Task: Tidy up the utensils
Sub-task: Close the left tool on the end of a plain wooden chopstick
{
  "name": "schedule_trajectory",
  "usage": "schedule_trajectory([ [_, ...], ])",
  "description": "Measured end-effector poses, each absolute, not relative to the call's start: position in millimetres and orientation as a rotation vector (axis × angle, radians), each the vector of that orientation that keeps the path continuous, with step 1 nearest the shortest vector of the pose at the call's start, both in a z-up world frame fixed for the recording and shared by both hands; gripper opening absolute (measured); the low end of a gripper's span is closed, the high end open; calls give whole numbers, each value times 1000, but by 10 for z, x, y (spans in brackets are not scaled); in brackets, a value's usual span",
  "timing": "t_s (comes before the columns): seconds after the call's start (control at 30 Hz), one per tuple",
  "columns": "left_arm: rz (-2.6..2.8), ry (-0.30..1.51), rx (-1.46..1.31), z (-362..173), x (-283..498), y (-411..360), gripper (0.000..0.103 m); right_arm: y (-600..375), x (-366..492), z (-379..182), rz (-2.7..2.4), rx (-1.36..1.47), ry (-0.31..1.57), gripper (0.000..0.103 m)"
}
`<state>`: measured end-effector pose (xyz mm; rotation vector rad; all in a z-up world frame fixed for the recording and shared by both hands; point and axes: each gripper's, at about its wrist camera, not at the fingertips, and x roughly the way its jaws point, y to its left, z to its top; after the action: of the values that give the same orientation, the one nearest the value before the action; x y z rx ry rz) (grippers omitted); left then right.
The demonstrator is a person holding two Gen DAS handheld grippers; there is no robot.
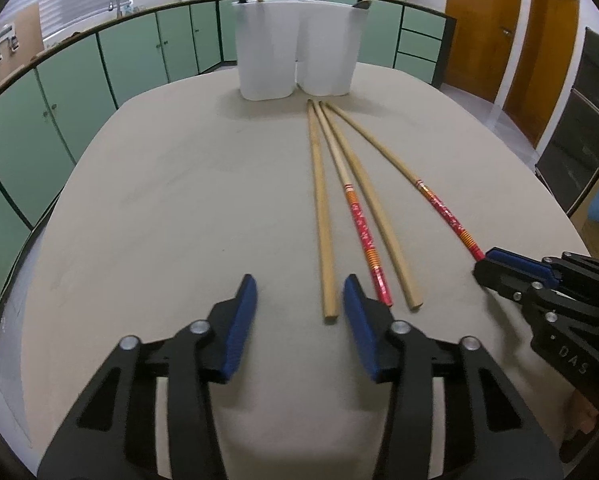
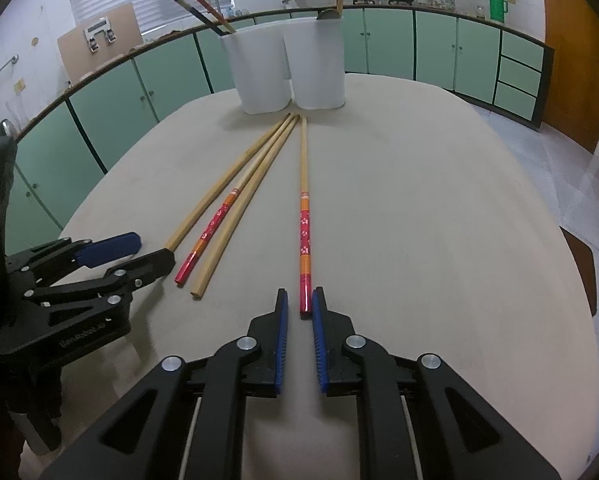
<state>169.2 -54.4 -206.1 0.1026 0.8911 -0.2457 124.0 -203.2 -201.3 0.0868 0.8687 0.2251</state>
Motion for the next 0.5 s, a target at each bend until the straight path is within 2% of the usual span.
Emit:
schedule_trajectory([
  [0.17,-273,893,84,-2068,1704,-590,6,-2022,1239,-2018,224,81,871,6],
  [0.5,-259,844,88,-1859,1566,-538,6,-2069,1156,-1825,225,67,831,6],
])
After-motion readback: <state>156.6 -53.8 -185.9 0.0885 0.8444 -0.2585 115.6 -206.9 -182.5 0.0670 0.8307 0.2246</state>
